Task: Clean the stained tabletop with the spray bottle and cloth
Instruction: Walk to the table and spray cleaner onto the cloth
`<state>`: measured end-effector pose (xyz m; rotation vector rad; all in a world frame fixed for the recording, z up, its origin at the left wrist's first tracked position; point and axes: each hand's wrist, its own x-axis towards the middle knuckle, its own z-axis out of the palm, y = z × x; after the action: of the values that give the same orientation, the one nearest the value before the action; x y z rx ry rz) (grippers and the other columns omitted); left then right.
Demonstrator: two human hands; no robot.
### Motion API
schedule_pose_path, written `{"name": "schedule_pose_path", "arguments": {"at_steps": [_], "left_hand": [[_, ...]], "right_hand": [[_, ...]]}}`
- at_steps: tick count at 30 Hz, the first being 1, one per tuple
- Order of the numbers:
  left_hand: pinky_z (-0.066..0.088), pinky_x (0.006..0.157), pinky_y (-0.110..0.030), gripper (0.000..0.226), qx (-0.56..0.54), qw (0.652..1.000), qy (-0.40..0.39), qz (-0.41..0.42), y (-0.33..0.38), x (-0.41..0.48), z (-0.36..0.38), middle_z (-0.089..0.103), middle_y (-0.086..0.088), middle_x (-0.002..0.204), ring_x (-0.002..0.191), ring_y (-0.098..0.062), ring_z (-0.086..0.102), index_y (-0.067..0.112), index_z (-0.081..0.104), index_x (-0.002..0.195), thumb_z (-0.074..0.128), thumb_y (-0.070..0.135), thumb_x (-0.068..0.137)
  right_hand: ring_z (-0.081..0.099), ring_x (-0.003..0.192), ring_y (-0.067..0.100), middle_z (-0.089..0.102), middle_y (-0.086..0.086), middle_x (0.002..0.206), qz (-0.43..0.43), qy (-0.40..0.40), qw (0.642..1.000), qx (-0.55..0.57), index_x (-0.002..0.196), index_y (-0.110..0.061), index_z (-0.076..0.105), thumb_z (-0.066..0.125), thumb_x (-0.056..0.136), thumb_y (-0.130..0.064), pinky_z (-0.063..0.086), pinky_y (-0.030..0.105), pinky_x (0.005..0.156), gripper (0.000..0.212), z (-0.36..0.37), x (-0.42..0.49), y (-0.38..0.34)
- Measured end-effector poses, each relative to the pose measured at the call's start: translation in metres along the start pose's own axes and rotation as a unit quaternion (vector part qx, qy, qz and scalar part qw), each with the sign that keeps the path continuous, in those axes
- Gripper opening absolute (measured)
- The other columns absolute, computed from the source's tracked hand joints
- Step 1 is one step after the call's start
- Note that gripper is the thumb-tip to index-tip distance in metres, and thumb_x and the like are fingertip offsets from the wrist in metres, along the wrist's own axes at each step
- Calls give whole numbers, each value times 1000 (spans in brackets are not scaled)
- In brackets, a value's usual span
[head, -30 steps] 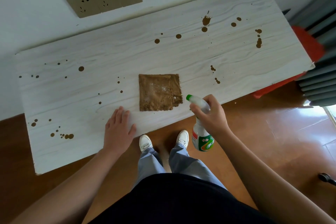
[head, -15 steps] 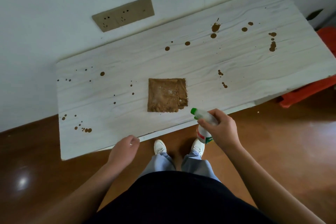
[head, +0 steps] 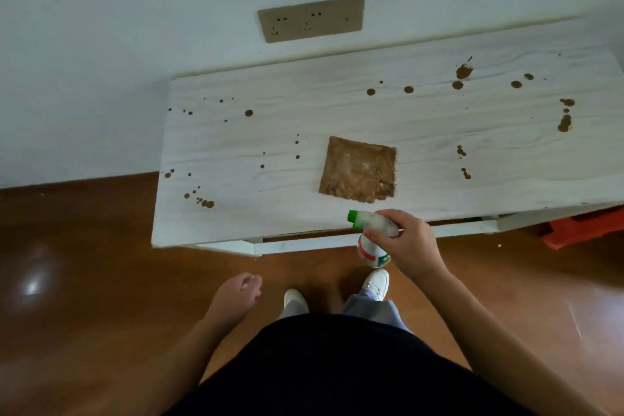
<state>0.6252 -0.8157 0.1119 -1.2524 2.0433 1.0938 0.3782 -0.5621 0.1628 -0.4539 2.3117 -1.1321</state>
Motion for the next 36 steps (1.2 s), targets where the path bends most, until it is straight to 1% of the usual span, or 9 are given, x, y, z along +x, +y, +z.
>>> {"name": "schedule_pose_path", "arguments": {"at_steps": [3, 8, 10, 14, 19, 24, 29, 33, 36], "left_hand": [[56, 83, -28, 26, -43, 999, 7, 1, -23, -11, -6, 72, 4, 101, 95, -10, 68, 19, 65, 108, 48, 38, 106], [61, 89, -44, 30, -117, 993, 12, -20, -77, -23, -18, 74, -5, 93, 90, -23, 71, 18, 70, 94, 50, 39, 103], [60, 90, -46, 32, -129, 991, 14, -15, -94, -25, -23, 73, -7, 93, 90, -24, 71, 16, 69, 95, 49, 39, 104], [58, 91, -39, 32, -129, 991, 35, -1, -113, -24, -41, 71, 0, 98, 94, -15, 68, 20, 68, 104, 46, 42, 105], [58, 83, -38, 34, -138, 988, 68, 27, -119, -21, -61, 71, -6, 91, 88, -21, 69, 19, 67, 92, 45, 41, 105], [57, 76, -36, 36, -156, 981, 115, 22, -122, -18, -66, 71, -8, 89, 85, -27, 68, 16, 66, 89, 44, 40, 105], [55, 74, -33, 37, -164, 980, 115, 3, -123, -15, -69, 71, -8, 91, 86, -25, 68, 16, 67, 91, 44, 40, 106], [47, 69, -24, 37, -176, 979, 104, -7, -120, -10, -76, 70, -9, 92, 87, -24, 67, 15, 66, 92, 43, 40, 107], [48, 71, -26, 38, -177, 979, 102, -8, -116, -5, -76, 71, -10, 95, 90, -25, 67, 15, 67, 94, 42, 41, 107]], "right_hand": [[62, 89, 5, 67, -17, 98, -15, -22, 999, -27, 112, -32, 68, 75, 83, -45, 56, 27, 76, 32, 31, 2, -20], [62, 90, 6, 68, -13, 104, -28, -33, 998, -53, 117, -29, 69, 74, 85, -48, 58, 30, 78, 37, 81, 0, -59], [62, 90, 6, 68, -13, 103, -35, -36, 997, -54, 116, -28, 70, 74, 85, -48, 57, 28, 77, 37, 99, 0, -76], [62, 89, 4, 70, -14, 99, -63, -40, 995, -63, 113, -28, 72, 73, 84, -48, 56, 28, 76, 35, 127, 3, -114], [62, 83, 5, 69, -13, 92, -113, -51, 989, -82, 109, -27, 73, 72, 85, -48, 56, 31, 73, 32, 147, 21, -168], [62, 85, 8, 70, -10, 96, -159, -63, 981, -95, 114, -27, 72, 71, 85, -51, 52, 31, 73, 37, 163, 54, -210], [61, 94, 12, 68, -11, 106, -196, -63, 971, -119, 118, -30, 69, 70, 86, -49, 42, 28, 73, 37, 175, 94, -234], [55, 95, 9, 65, -9, 114, -191, -58, 970, -142, 126, -28, 65, 68, 89, -49, 34, 18, 66, 42, 184, 118, -238], [53, 93, 7, 65, -7, 114, -200, -63, 966, -151, 127, -24, 64, 68, 90, -47, 36, 22, 73, 44, 189, 127, -244]]}}
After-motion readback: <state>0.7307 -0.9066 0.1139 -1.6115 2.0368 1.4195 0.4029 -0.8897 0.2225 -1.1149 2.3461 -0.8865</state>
